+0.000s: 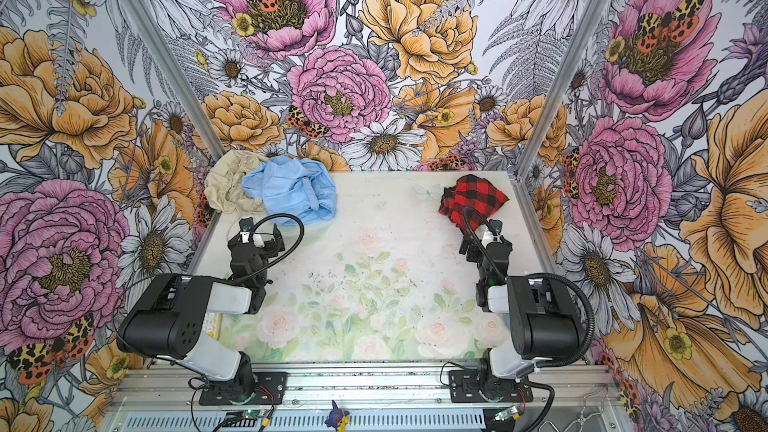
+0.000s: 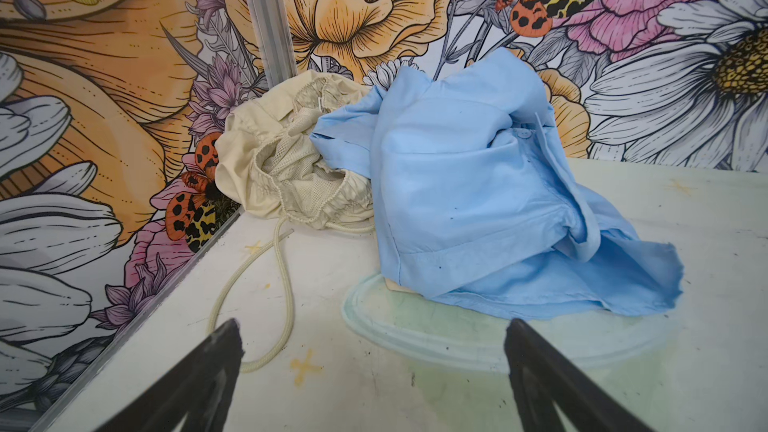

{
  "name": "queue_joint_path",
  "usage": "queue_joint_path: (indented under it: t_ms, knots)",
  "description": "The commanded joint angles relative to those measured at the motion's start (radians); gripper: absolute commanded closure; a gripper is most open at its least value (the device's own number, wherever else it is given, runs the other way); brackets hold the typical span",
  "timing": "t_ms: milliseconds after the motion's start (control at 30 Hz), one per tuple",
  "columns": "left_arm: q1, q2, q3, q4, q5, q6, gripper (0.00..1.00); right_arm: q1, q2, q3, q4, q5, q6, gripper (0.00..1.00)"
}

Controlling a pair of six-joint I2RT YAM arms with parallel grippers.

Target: Pick out a specific cloth from the pile

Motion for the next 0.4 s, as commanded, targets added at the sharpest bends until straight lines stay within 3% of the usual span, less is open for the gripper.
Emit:
queue_joint_path:
  t_ms: [0, 367]
  knots:
    - [0.006, -0.006, 0.007, -0.010, 0.032, -0.021, 0.01, 0.015, 0.004, -0.005, 0.043, -0.039, -0.043, 0.00]
    - [0.014, -0.008, 0.013, -0.027, 0.048, -0.025, 0.01, 0.023, 0.003, -0.017, 0.061, -0.043, -0.053, 0.00]
